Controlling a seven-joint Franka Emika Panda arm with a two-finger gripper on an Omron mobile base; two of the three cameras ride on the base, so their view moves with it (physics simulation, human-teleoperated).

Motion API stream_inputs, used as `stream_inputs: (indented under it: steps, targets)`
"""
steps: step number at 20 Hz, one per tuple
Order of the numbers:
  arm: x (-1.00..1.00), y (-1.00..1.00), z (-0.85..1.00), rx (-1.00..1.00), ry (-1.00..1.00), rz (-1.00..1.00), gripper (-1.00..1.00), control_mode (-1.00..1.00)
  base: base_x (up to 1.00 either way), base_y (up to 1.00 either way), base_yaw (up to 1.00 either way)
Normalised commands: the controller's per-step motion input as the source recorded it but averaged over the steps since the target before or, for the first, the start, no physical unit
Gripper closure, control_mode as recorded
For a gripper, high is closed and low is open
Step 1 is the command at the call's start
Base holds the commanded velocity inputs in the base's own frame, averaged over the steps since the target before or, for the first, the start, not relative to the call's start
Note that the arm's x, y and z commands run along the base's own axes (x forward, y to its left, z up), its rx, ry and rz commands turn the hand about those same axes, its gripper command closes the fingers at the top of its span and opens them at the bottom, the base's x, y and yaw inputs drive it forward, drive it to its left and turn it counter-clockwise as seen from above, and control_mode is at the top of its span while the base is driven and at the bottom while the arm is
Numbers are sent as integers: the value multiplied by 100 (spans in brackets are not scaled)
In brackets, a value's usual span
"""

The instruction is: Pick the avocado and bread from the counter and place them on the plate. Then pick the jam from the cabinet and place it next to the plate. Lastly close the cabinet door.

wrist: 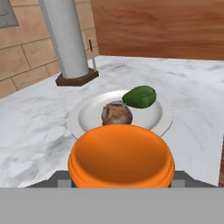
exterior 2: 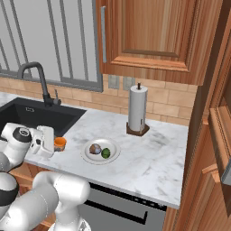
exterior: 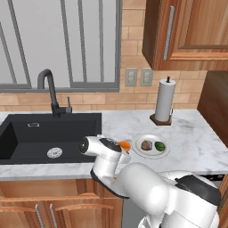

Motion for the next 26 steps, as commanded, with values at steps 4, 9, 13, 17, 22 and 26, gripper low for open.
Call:
stream_inputs:
  steps: [4, 9, 13, 17, 22, 26]
  targets:
    - [0, 0, -11, 0, 0, 0, 100, -100, 0, 0, 0]
    - [0, 0, -19, 0, 0, 0, 100, -100, 0, 0, 0]
    - [-2, 0, -14, 0, 0, 0, 100, -100, 0, 0, 0]
    - [0, 0, -10, 0, 0, 0, 100, -100, 0, 0, 0]
    - [0, 0, -9, 0, 0, 0, 100, -100, 0, 0, 0]
    - [0, 0, -6, 0, 0, 0, 100, -100, 0, 0, 0]
